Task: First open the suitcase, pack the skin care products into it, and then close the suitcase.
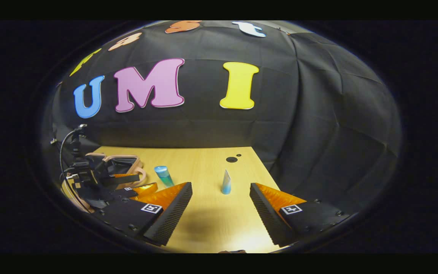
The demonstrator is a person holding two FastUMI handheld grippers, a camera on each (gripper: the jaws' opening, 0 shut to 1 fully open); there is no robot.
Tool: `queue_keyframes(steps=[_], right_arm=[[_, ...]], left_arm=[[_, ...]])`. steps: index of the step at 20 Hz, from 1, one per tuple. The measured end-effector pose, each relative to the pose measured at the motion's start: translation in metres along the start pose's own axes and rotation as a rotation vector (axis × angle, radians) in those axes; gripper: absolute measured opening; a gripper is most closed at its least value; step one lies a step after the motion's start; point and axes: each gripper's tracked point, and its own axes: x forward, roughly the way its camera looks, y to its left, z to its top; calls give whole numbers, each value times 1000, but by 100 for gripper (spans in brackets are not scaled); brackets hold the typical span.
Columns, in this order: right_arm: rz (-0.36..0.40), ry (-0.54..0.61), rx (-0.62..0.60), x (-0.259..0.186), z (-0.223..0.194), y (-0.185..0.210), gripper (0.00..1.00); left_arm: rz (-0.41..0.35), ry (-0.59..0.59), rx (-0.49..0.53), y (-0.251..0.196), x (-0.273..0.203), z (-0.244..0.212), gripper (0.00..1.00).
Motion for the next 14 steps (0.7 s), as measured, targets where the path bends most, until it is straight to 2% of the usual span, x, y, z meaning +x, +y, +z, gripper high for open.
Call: queue_keyframes(steps=[1, 5, 8, 9, 10, 11, 12, 13, 14], right_arm=[[5, 16, -8, 9, -8, -3, 97], [2, 40, -49, 58, -32, -11, 97], [9, 97, 0, 95, -58, -12, 98], [-4, 108, 14, 106, -63, -17, 94], [-16, 93, 20, 116, -60, -21, 98], [-29, 61, 17, 124, -55, -25, 98], [-30, 40, 5, 132, -51, -26, 98], [-27, 34, -13, 140, -53, -25, 97], [-25, 32, -29, 146, -56, -25, 97]], left_arm=[[25, 17, -2, 0, 17, -6, 99], [93, 41, -15, 6, 64, -23, 99], [128, 53, -8, 13, 87, -31, 99], [131, 56, -17, 13, 93, -32, 99], [129, 62, -30, 12, 99, -36, 97], [129, 64, -42, 11, 103, -37, 95], [131, 64, -50, 11, 108, -37, 89], [137, 64, -54, 11, 112, -37, 90], [153, 64, -52, 14, 115, -38, 81]])
